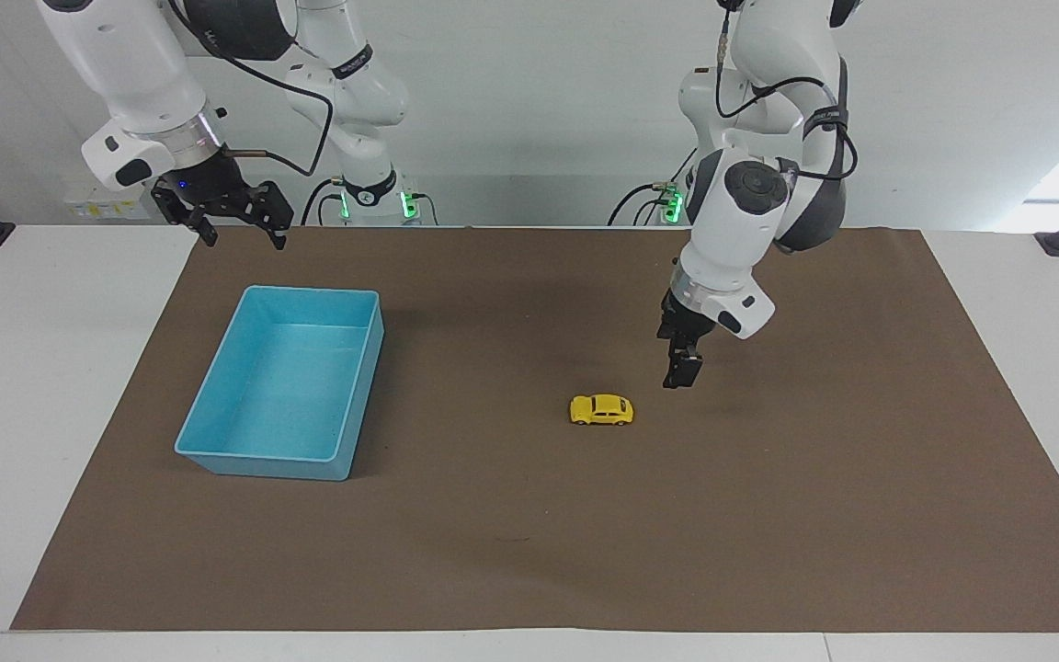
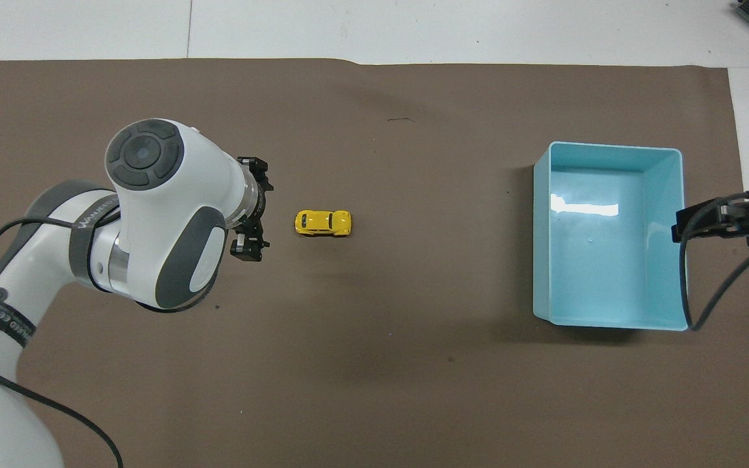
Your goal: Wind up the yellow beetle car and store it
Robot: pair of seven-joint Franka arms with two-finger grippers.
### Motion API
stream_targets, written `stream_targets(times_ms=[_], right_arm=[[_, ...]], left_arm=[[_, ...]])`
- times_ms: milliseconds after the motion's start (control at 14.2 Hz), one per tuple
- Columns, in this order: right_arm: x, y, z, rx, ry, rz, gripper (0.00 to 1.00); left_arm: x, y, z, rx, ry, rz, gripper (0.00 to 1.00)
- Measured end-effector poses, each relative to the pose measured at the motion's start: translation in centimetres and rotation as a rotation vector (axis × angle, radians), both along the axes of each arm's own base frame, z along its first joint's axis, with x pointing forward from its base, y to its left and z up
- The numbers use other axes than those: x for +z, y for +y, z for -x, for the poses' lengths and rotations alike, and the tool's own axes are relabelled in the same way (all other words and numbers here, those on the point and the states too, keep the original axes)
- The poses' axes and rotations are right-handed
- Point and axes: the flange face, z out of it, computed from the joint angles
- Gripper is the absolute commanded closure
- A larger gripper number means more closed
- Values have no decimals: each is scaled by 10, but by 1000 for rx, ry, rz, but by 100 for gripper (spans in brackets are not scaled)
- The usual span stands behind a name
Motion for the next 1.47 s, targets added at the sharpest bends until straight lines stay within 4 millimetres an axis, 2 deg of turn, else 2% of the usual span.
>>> stream_targets(times_ms=[351,562,772,913,983,1053,1264,1404,1475], right_arm=[[0,0,0,0,0,0,0],[0,0,0,0,0,0,0],[0,0,0,0,0,0,0],[0,0,0,0,0,0,0],[0,0,0,0,0,0,0],[0,0,0,0,0,0,0],[0,0,0,0,0,0,0],[0,0,0,0,0,0,0],[0,0,0,0,0,0,0]], left_arm=[[-36,-49,-2,87,-19,20,0],[-60,-61,-5,138,6,8,0],[-87,-86,-4,151,31,-10,0],[-94,-91,-4,161,37,-14,0],[-95,-90,-4,165,39,-15,5],[-98,-89,-3,168,44,-19,19],[-106,-87,-1,173,57,-29,75],[-105,-86,-2,175,53,-29,94],[-103,-86,-4,176,48,-27,95]])
